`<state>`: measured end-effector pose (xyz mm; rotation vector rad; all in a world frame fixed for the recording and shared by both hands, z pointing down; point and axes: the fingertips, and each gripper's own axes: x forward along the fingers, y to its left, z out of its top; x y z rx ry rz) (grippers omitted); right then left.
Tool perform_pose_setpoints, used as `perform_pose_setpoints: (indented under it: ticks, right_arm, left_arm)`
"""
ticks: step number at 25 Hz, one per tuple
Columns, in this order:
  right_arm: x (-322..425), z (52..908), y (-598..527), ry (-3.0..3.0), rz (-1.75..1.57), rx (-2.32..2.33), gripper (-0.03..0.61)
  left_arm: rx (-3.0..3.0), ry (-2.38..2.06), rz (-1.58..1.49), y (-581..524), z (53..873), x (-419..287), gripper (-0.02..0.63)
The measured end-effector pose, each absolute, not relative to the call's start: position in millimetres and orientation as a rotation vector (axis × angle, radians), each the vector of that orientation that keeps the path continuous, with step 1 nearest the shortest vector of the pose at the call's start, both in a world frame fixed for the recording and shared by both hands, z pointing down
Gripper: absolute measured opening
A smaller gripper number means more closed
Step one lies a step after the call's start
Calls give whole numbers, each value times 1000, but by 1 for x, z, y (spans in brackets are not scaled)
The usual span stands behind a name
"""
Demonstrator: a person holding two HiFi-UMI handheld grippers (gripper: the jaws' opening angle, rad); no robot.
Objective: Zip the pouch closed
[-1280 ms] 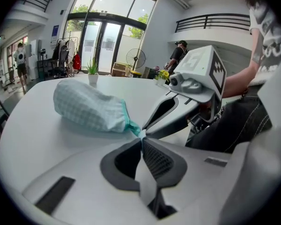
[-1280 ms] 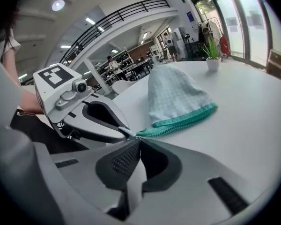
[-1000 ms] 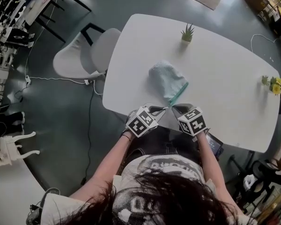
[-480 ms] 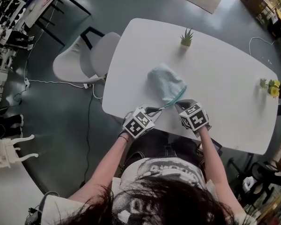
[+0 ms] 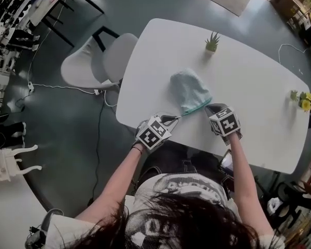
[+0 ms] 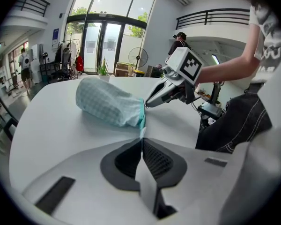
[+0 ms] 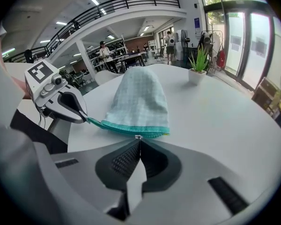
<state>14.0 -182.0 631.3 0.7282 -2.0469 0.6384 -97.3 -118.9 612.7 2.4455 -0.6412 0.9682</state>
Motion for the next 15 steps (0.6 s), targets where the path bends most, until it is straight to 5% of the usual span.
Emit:
perform_pose_setpoints:
  ticks: [15]
  right_arm:
    - [34, 631, -201, -2040, 584, 848, 8]
  left_arm:
    - [2410, -719, 997, -128, 623, -108, 21]
